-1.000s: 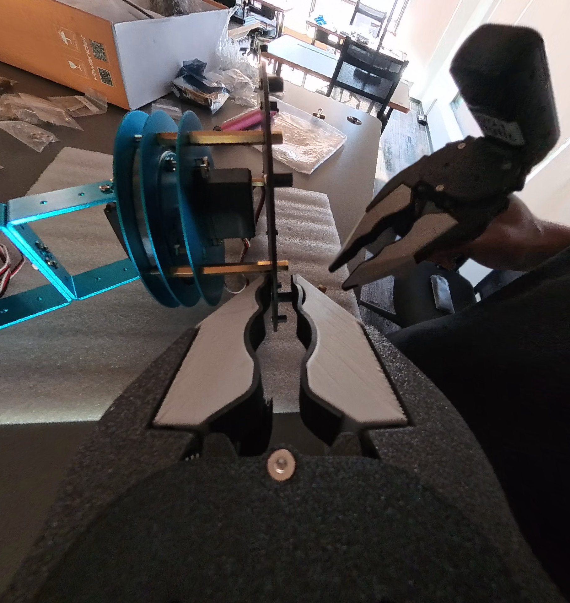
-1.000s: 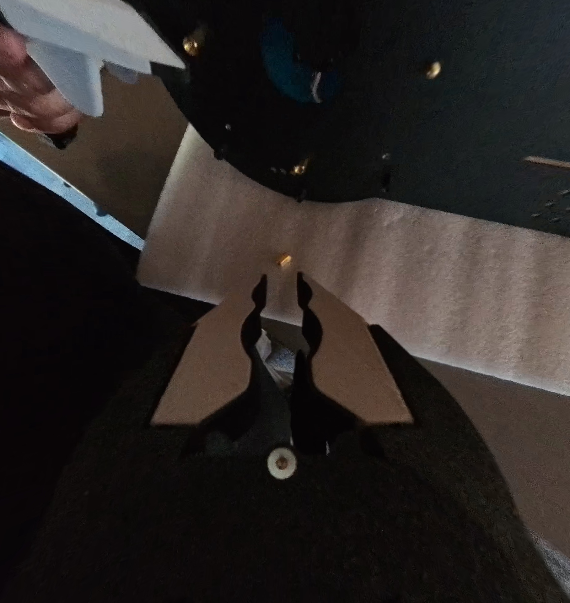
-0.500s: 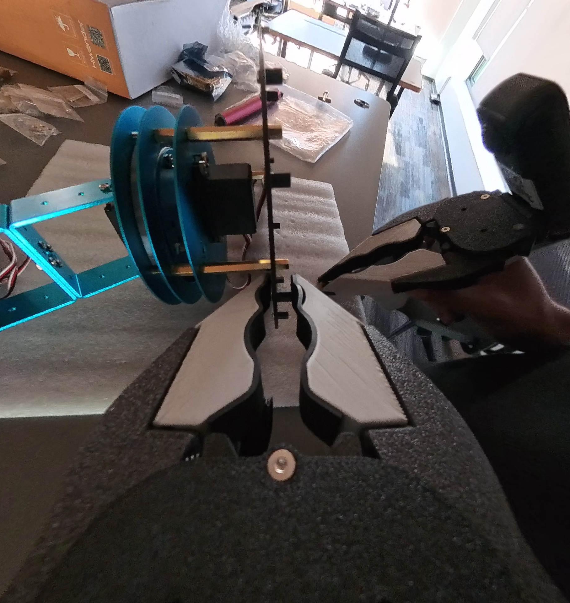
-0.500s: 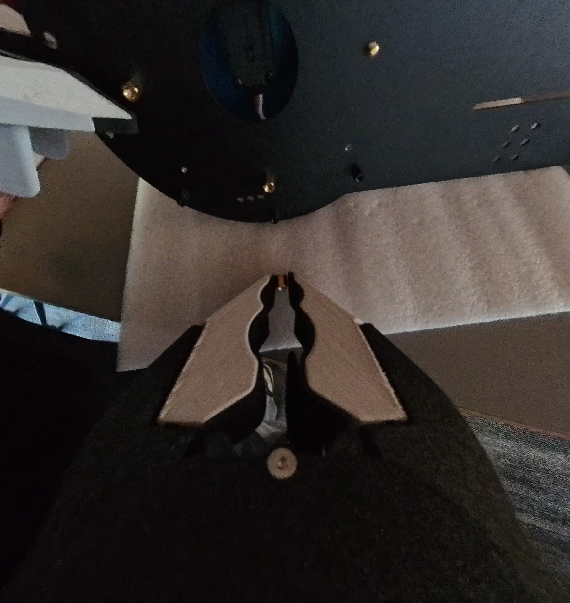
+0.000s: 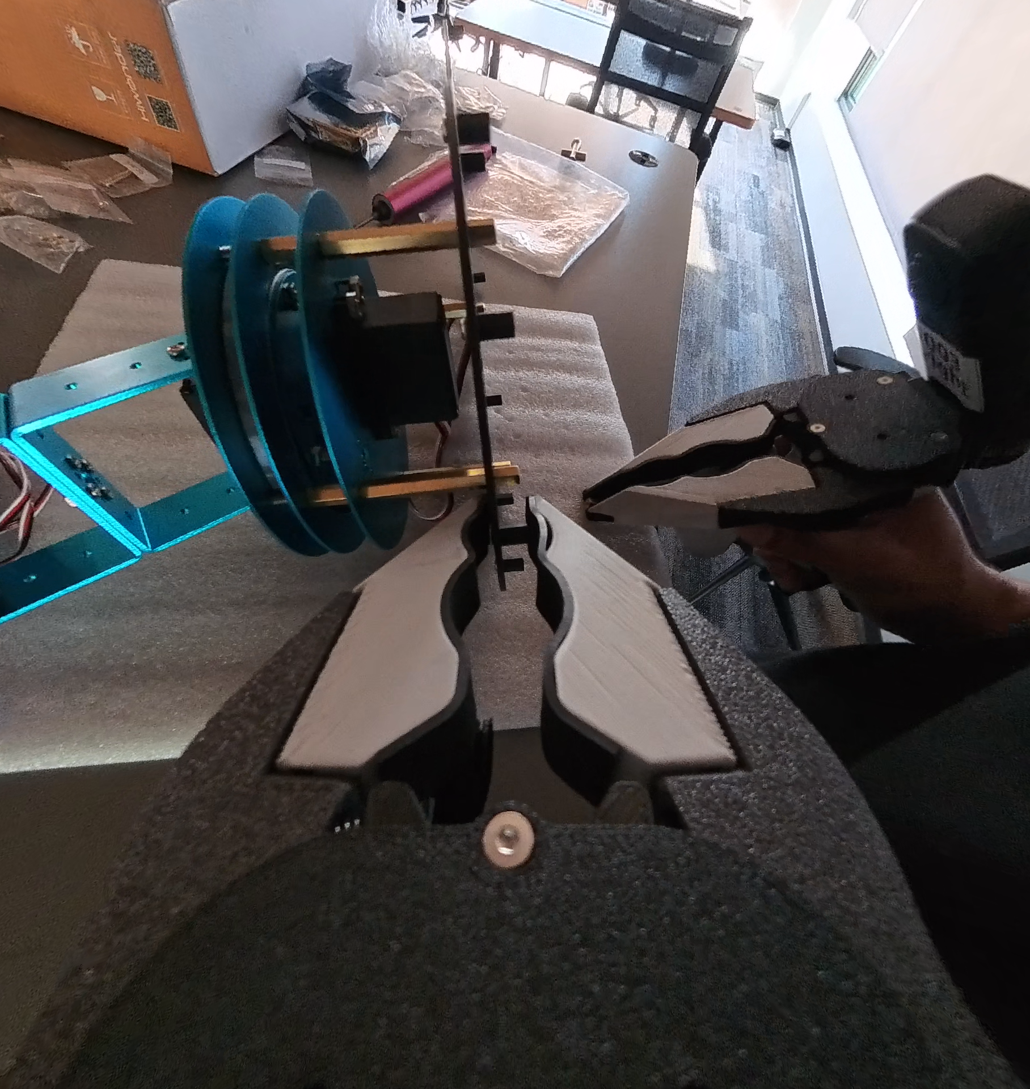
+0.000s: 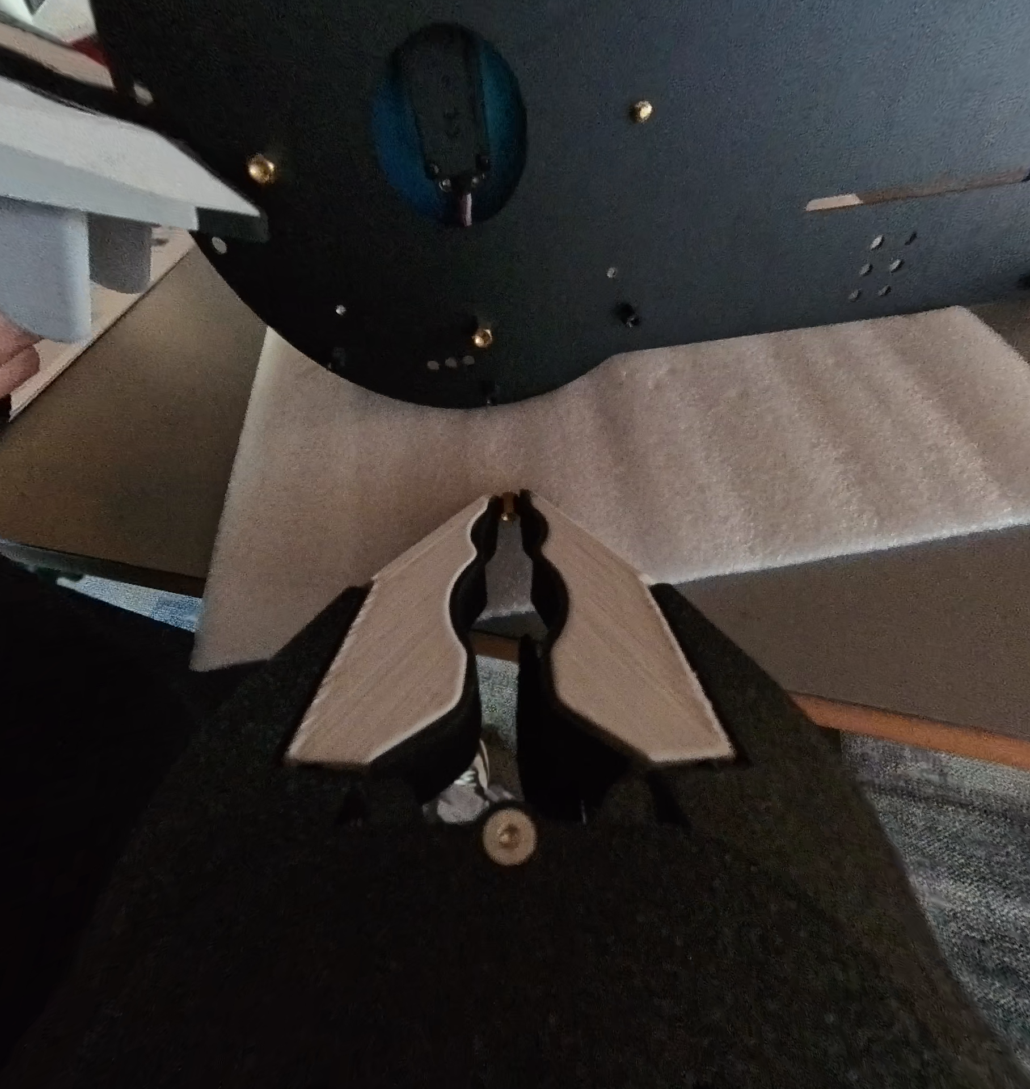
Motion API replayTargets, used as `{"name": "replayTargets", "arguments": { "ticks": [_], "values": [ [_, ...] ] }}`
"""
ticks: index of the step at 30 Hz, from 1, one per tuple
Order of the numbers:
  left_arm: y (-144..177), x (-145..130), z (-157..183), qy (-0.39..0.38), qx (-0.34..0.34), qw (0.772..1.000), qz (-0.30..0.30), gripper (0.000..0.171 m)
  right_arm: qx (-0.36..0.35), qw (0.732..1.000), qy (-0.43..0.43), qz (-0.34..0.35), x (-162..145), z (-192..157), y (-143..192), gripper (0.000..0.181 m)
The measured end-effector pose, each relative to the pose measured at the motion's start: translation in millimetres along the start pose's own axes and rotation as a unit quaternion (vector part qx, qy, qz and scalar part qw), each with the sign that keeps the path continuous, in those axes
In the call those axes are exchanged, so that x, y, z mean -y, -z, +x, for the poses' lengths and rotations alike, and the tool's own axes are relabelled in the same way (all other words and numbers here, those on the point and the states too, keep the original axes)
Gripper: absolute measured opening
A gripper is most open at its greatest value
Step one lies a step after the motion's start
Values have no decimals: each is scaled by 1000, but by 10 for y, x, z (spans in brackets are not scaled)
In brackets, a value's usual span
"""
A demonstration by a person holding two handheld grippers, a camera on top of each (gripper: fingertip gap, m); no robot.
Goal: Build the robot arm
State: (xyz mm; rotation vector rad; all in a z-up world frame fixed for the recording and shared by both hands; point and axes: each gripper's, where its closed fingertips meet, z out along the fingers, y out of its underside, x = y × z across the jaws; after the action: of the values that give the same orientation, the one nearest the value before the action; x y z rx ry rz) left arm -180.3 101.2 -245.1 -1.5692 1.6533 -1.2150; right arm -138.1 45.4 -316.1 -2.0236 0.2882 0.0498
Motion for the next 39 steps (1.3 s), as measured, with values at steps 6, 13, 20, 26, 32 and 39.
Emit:
{"name": "replayTargets", "arguments": {
  "ticks": [6, 13, 20, 26, 32, 39],
  "values": [
    [1, 1, -4, 11, 7, 1000, 7, 11, 20, 999, 26, -41, 55, 7, -11, 6],
    [0, 4, -2, 10, 2, 1000, 12, 11, 5, 995, 75, -62, 607, 350, -59, 6],
    [-2, 3, -1, 8, 3, 1000, 11, 11, -9, 987, 142, -69, 737, 338, -166, 6],
    [-4, 4, 0, 9, 2, 1000, 13, 11, -22, 984, 166, -54, 942, 361, -201, 6],
    [-5, 4, -3, 6, 5, 1000, 11, 11, -12, 983, 176, -58, 993, 347, -258, 6],
    [-7, 2, -1, 2, 2, 1000, 11, 11, 27, 996, 59, -67, 987, 337, -259, 6]
  ]
}}
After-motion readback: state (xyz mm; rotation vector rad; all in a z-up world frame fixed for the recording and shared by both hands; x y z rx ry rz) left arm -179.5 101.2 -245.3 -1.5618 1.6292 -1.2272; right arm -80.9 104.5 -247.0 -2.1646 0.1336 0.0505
